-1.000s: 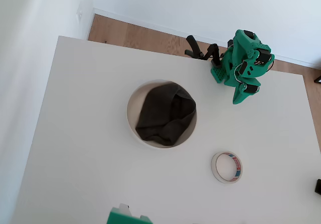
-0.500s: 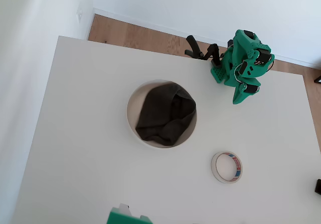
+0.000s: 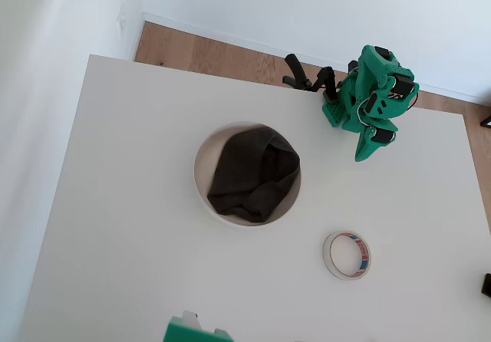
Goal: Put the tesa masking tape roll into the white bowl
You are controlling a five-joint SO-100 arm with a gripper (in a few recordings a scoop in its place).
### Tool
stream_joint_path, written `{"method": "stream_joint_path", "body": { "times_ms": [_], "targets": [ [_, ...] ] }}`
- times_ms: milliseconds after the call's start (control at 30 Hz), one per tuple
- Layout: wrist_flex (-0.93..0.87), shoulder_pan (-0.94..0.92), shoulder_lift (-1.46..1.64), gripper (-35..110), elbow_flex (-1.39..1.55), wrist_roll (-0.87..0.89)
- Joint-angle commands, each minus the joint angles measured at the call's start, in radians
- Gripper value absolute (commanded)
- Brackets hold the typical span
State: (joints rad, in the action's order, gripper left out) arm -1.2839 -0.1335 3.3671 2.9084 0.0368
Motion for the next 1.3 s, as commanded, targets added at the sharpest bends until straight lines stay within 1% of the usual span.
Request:
{"method": "stream_joint_path", "body": {
  "times_ms": [0, 167, 400, 533, 600, 767, 833, 967, 1067, 1267],
  "targets": [
    [0.112, -0.021, -0.153, -8, -0.114, -0.014],
    [0.239, -0.017, -0.529, -8, -0.341, 0.002],
    [0.261, 0.17, -0.879, -8, -0.626, 0.035],
    [0.278, 0.215, -1.127, -7, -0.77, 0.051],
    [0.293, 0.184, -1.244, -8, -0.841, 0.037],
    [0.466, -0.005, -1.404, -8, -0.864, -0.015],
    [0.495, -0.064, -1.474, -8, -0.893, -0.041],
    [0.476, -0.106, -1.617, -8, -0.992, -0.066],
    [0.472, -0.109, -1.678, -5, -1.046, -0.048],
    [0.411, -0.098, -1.764, 5, -1.178, -0.021]
  ]
}}
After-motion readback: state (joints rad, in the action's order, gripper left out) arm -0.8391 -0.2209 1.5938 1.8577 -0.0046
